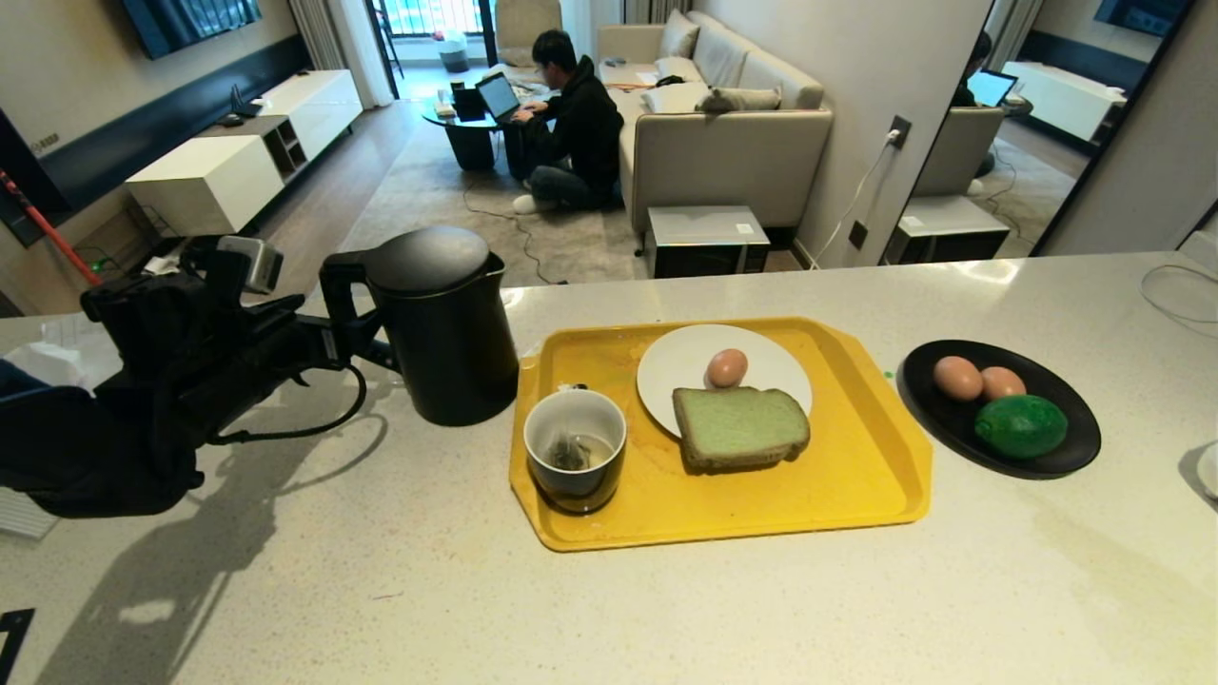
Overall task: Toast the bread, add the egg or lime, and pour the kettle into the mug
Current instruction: Pick up the kettle
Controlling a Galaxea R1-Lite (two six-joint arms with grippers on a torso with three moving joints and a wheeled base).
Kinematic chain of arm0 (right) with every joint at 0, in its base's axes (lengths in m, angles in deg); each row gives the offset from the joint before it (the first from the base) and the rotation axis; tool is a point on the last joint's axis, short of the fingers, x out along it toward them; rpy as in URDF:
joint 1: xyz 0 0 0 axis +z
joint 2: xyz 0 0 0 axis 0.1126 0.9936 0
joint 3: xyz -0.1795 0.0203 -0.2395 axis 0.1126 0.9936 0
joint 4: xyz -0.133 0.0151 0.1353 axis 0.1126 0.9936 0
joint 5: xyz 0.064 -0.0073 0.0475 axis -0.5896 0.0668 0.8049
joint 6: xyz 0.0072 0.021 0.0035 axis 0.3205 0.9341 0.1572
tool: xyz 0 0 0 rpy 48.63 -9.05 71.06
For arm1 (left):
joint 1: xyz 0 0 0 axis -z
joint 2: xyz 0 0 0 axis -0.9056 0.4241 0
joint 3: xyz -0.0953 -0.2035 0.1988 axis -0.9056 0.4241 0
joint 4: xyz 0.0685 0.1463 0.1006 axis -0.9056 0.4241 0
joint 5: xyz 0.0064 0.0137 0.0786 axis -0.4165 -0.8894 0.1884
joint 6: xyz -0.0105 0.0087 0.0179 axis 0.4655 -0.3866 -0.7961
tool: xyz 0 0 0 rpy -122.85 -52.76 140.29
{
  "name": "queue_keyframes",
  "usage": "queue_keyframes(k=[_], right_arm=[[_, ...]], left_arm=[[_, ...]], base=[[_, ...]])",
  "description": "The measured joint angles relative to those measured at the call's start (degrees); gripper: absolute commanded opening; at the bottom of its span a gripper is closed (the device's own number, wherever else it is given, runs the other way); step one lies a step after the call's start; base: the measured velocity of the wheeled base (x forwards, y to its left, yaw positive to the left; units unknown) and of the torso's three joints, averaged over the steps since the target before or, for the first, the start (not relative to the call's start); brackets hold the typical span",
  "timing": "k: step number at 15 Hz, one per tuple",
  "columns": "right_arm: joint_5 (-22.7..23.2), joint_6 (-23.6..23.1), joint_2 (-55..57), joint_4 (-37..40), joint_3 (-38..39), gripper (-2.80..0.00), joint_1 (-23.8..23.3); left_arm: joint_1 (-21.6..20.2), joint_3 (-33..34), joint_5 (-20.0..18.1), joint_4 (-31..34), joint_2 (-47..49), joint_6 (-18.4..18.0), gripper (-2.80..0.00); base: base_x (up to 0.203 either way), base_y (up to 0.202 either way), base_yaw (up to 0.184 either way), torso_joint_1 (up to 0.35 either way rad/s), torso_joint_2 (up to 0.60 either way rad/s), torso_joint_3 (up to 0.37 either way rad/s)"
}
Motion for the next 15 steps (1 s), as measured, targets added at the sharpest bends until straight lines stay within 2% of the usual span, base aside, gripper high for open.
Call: queue_keyframes(k=[15], right_arm=[[-0.02, 0.01, 0.0, -0.01, 0.0, -2.8, 0.0]], left_arm=[[-0.01, -6.23, 0.79, -0.01, 3.37, -0.01, 0.0]], base=[[0.0, 0.0, 0.0, 0.0, 0.0, 0.0]])
